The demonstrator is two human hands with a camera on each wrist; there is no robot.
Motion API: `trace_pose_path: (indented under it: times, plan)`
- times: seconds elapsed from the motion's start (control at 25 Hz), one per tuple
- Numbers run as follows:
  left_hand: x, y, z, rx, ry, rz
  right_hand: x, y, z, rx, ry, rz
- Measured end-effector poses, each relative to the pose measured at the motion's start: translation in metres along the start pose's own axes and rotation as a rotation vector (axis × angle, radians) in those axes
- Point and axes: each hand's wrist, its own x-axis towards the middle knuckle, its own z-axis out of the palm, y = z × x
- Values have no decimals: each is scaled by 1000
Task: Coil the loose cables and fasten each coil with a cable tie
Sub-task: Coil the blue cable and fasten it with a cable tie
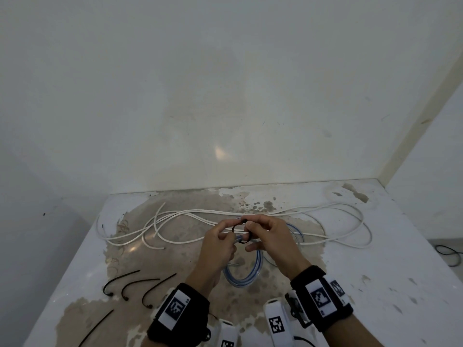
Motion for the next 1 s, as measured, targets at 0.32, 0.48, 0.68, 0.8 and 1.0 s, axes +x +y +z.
trace_pose_path:
  times: [0.32, 0.48, 0.68, 0.8, 1.0]
  plan:
    - [-1, 6, 5, 71, -1, 82, 0, -6, -4, -73, 51, -38]
    - [-1, 4, 7, 79, -1, 86, 3, -8, -7, -119, 65, -55]
    - [4, 6, 6, 7, -26, 9, 7, -1, -3, -516, 214, -481]
    - [4, 14, 5, -29, -62, -33, 4, -2, 0, -556, 154, -614]
    - [1, 21, 4, -64, -120, -81, 13, -10, -11, -775, 106, -640]
